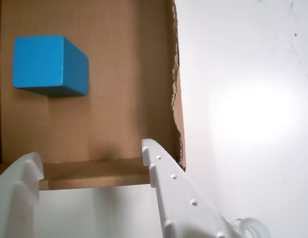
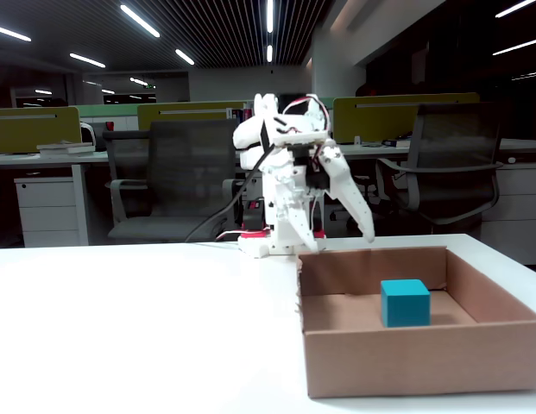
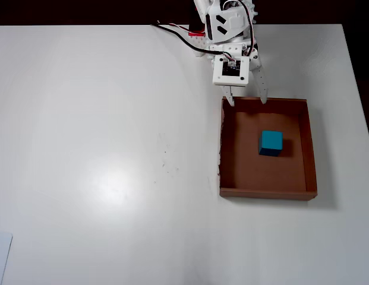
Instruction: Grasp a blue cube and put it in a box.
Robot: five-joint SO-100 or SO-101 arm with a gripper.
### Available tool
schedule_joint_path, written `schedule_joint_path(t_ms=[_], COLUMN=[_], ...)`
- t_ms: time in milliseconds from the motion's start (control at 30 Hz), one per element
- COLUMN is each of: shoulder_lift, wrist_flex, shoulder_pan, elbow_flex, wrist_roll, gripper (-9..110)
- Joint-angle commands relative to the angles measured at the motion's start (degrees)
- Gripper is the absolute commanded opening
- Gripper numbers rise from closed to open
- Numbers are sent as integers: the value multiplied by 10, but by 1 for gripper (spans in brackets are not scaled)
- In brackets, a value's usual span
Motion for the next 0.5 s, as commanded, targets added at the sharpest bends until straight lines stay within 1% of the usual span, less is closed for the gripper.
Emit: schedule_joint_path(t_ms=[0,467], shoulder_lift=[3,4], wrist_flex=[-3,-4], shoulder_pan=[-13,-66], elbow_flex=[-4,-4], wrist_roll=[2,2], gripper=[25,25])
